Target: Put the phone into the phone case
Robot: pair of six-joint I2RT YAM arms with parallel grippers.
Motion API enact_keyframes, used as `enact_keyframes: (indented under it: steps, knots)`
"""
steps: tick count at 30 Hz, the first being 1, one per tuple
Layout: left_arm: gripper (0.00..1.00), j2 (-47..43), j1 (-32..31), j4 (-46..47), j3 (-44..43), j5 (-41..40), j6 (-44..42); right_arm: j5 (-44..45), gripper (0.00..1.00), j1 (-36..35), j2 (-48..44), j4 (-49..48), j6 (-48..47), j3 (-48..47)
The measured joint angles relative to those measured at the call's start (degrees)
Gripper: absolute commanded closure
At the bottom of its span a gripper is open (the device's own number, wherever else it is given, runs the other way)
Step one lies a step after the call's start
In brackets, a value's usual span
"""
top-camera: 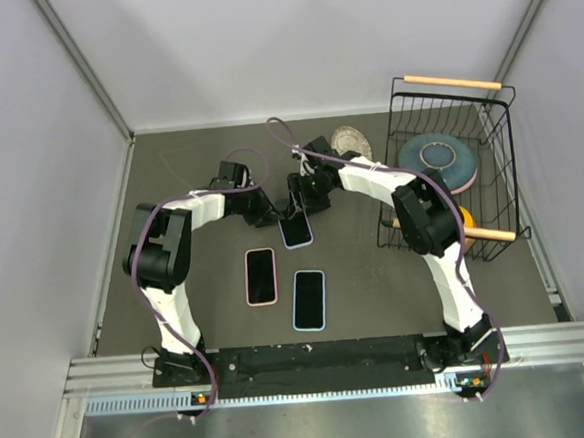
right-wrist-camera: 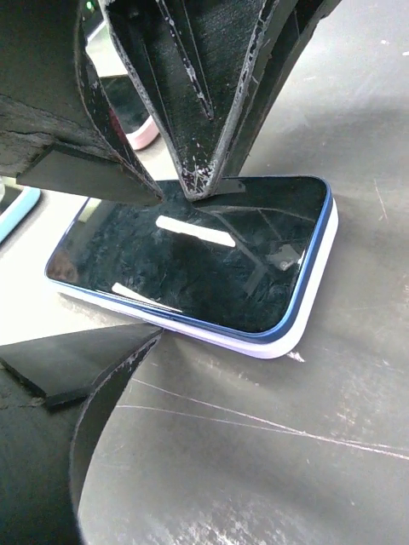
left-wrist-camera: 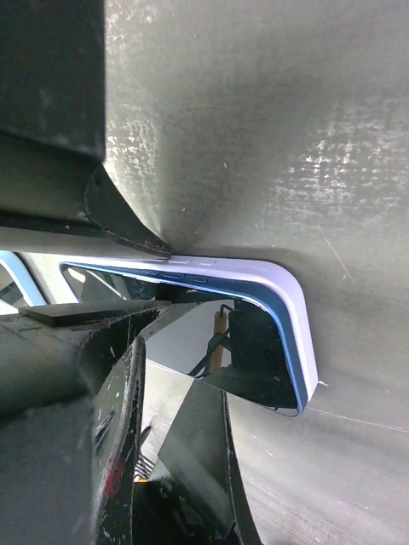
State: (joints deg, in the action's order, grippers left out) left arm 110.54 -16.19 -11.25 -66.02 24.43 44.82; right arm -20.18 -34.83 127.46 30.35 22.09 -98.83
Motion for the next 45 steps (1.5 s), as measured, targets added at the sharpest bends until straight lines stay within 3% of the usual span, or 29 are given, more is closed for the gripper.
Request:
enact_keyframes:
  steps: [12, 20, 30, 37, 42, 45]
  knots:
    - [0.83, -1.01, 0.76, 1.55, 2.19, 1.11, 0.22, -10.71, 0.41, 3.65, -1.53, -11.26, 9.51, 7.32]
    - [0.85, -1.81, 1.31, 1.57, 3.32, 1.25, 0.28, -13.29, 0.44, 4.09, -1.60, -15.32, 12.68, 9.25]
    - [1.00, -2.54, 3.78, 3.72, 5.95, 4.76, 1.60, -18.08, 0.44, 5.07, -1.70, -22.56, 17.55, 12.96]
    - [1.00, -2.54, 4.48, 3.76, 6.25, 5.92, 1.57, -20.55, 0.44, 5.07, -1.70, -25.27, 19.50, 13.35]
    - [1.00, -2.54, 4.70, 3.76, 6.34, 6.25, 1.57, -21.16, 0.53, 5.05, -1.70, -25.66, 20.00, 13.35]
    - [1.00, -2.56, 4.85, 3.69, 6.34, 6.43, 1.55, -21.14, 0.67, 5.05, -1.70, -25.57, 19.93, 13.35]
